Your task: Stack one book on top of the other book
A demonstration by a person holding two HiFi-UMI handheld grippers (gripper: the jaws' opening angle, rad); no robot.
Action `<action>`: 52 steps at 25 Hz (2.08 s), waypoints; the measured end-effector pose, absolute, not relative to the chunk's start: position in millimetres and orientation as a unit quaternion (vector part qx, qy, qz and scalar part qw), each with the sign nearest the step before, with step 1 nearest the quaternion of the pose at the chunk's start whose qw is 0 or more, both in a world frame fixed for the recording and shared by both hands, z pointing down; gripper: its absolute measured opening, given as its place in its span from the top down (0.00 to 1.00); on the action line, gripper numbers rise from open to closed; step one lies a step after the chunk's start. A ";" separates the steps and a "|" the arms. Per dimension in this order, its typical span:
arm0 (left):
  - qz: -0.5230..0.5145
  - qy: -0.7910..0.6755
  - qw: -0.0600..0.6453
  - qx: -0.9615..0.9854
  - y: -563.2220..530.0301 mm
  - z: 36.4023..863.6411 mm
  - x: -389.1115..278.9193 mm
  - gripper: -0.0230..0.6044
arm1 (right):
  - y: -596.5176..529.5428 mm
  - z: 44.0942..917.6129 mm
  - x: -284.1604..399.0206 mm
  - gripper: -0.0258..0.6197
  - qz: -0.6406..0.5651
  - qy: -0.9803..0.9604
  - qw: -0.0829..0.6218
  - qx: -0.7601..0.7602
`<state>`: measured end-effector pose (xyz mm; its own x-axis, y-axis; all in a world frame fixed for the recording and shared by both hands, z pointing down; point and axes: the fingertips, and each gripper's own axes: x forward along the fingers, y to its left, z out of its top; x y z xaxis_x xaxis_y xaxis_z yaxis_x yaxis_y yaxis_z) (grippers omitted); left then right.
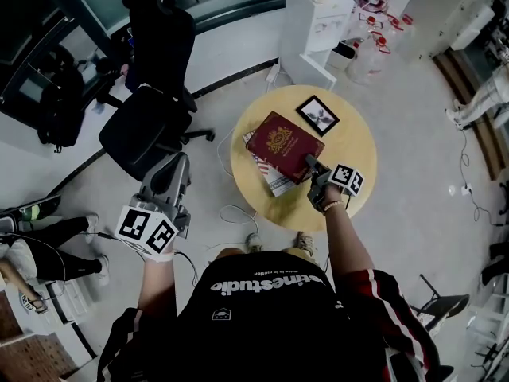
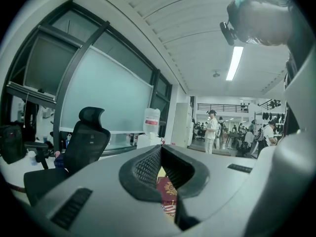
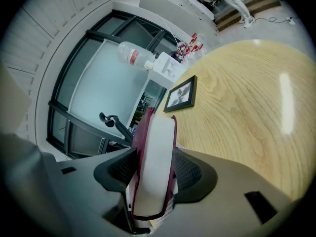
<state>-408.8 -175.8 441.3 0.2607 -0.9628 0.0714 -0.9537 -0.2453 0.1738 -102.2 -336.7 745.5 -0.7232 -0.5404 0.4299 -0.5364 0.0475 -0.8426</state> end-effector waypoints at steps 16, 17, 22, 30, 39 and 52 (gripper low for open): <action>-0.028 -0.614 0.099 0.783 -173.3 439.1 -404.5 0.94 | -333.4 760.7 -94.7 0.58 -0.543 0.734 -0.068 -0.403; -0.029 -0.613 0.099 0.783 -172.9 439.3 -403.7 0.94 | -333.0 759.4 -96.0 0.58 -0.539 0.738 -0.071 -0.401; -0.033 -0.611 0.097 0.785 -172.7 437.7 -398.6 0.94 | -337.0 751.0 -93.2 0.57 -0.528 0.747 -0.076 -0.397; -0.045 -0.619 0.090 0.779 -175.4 426.8 -377.1 0.94 | -352.4 732.3 -56.8 0.56 -0.472 0.775 -0.128 -0.401; -0.058 -0.642 0.090 0.759 -170.6 426.2 -352.1 0.94 | -372.3 725.6 -51.9 0.55 -0.408 0.813 -0.200 -0.365; -0.055 -0.689 0.094 0.717 -151.4 427.7 -337.3 0.94 | -385.0 750.2 -84.5 0.55 -0.383 0.836 -0.286 -0.268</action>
<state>-337.3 -151.4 427.7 0.0444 -0.9978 0.0493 -0.9770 -0.0330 0.2105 -84.5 -385.0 750.2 -0.6930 -0.2290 0.6836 -0.6672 0.5629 -0.4879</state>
